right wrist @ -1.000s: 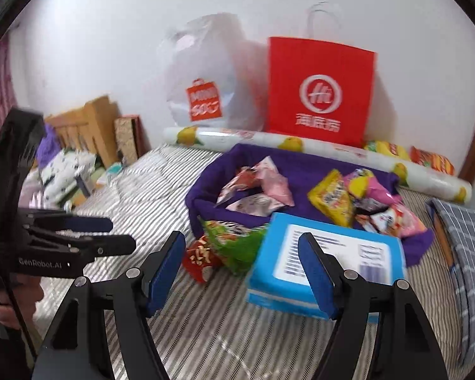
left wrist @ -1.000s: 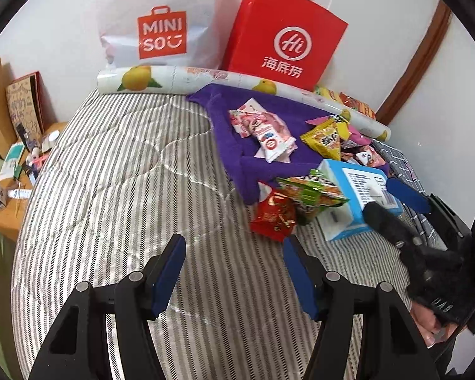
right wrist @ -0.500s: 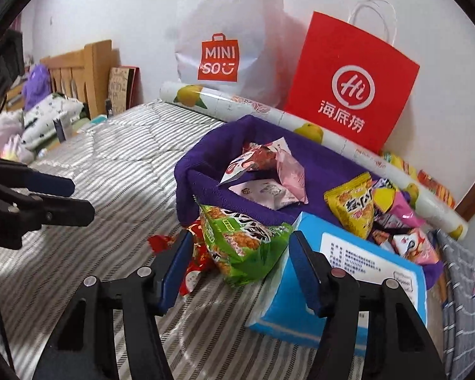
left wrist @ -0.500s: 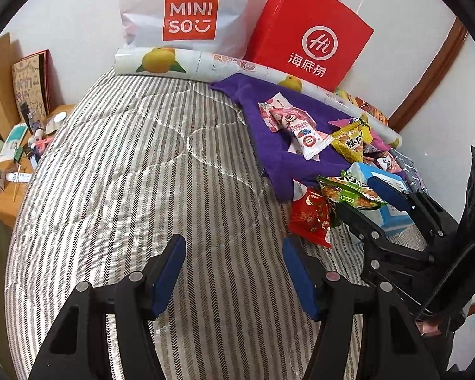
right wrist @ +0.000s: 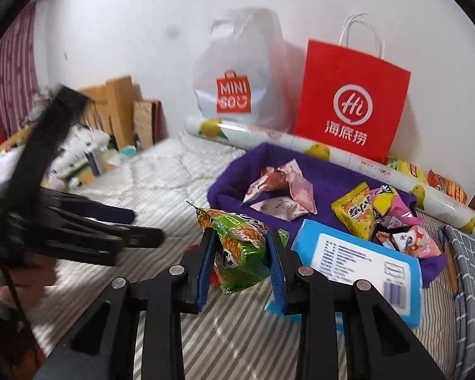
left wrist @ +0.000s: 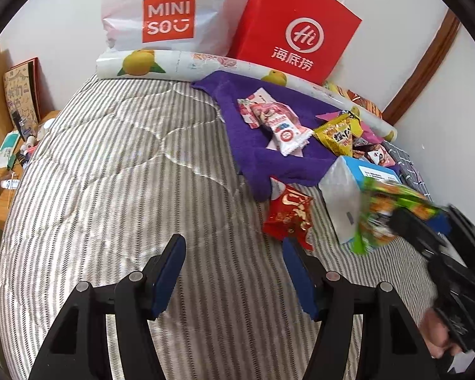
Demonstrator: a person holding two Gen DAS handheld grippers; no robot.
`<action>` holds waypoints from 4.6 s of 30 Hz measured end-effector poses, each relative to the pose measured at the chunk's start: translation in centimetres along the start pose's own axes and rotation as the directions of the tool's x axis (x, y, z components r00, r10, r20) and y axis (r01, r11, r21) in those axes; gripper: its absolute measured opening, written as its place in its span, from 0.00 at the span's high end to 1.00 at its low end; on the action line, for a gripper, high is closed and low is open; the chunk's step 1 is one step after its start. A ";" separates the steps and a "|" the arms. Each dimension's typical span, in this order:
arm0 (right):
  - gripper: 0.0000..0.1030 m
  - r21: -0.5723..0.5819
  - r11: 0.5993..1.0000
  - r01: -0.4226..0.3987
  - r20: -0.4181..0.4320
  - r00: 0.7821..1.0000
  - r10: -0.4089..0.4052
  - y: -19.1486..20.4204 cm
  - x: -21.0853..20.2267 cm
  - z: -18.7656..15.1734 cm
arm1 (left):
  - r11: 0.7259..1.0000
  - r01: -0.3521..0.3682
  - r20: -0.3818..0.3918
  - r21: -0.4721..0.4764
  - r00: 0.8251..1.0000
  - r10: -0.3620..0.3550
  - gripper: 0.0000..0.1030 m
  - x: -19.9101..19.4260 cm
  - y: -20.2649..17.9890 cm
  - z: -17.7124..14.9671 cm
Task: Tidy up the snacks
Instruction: 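Grasp the green chip bag with the right tool while the left tool grasps the red packet, then carry the green chip bag and red packet over the purple towel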
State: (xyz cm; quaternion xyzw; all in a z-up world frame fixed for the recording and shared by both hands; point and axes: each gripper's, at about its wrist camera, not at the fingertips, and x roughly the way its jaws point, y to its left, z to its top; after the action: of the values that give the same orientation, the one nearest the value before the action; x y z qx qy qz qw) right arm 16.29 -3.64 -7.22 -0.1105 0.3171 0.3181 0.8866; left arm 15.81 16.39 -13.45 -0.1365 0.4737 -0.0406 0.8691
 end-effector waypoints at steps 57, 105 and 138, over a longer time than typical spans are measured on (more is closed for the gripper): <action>0.28 0.133 0.980 0.148 -0.095 0.986 -0.136 -8.3 -2.6 -8.6 | 0.971 -0.152 0.006 0.186 0.988 0.154 0.64 3.9 -6.9 -1.3; 0.37 0.332 0.940 0.075 -0.095 0.994 -0.046 -9.7 -5.7 -8.7 | 0.989 -0.006 0.061 0.145 0.998 -0.003 0.64 -0.9 -8.1 -2.3; 0.37 0.351 0.929 0.118 0.060 0.987 -0.148 -13.1 -11.1 0.0 | 0.963 0.075 0.104 0.260 0.989 -0.105 0.64 -4.6 -16.4 6.9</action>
State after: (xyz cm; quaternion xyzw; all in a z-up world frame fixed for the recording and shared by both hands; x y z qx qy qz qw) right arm 17.95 -19.24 -0.25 0.0398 0.3219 0.2009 0.9243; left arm 20.01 2.93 -1.60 -0.0471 0.4064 -0.1325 0.9028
